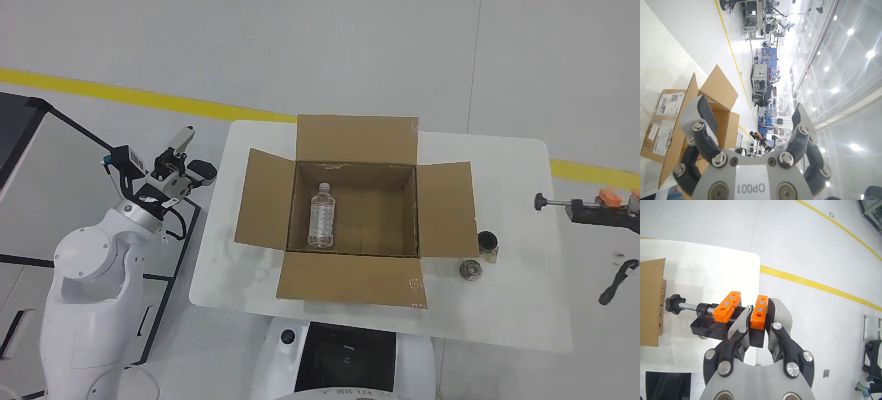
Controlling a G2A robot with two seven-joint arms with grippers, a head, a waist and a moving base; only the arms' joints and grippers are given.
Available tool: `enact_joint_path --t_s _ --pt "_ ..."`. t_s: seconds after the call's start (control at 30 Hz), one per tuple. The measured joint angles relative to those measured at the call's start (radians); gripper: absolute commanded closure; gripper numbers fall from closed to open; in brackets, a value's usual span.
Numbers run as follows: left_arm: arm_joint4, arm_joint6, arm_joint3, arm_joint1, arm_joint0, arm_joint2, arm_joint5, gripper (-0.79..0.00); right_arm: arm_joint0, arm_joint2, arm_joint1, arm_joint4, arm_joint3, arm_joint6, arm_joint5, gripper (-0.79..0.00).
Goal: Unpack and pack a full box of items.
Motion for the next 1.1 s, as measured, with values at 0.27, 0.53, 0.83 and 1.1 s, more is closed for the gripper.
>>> enact_joint_path --t_s 0.27,0.53,0.83,1.1 --pt "0.000 0.000 0.000 0.000 0.000 0.000 0.000 -0.785 0.085 -0.123 0.008 0.063 -0.096 0.056 0.026 0.000" --pt "0.000 0.000 0.000 0.000 0.000 0.000 0.000 -0.785 0.201 -0.417 0.010 0.065 -0.133 0.082 0.069 0.000" --pt "0.000 0.000 0.000 0.000 0.000 0.000 0.000 -0.785 0.323 -0.786 -0.009 -0.026 -0.127 0.100 0.180 0.000" --pt "0.000 0.000 0.000 0.000 0.000 0.000 0.000 -0.785 0.321 -0.773 -0.009 -0.024 -0.127 0.099 0.178 0.000"
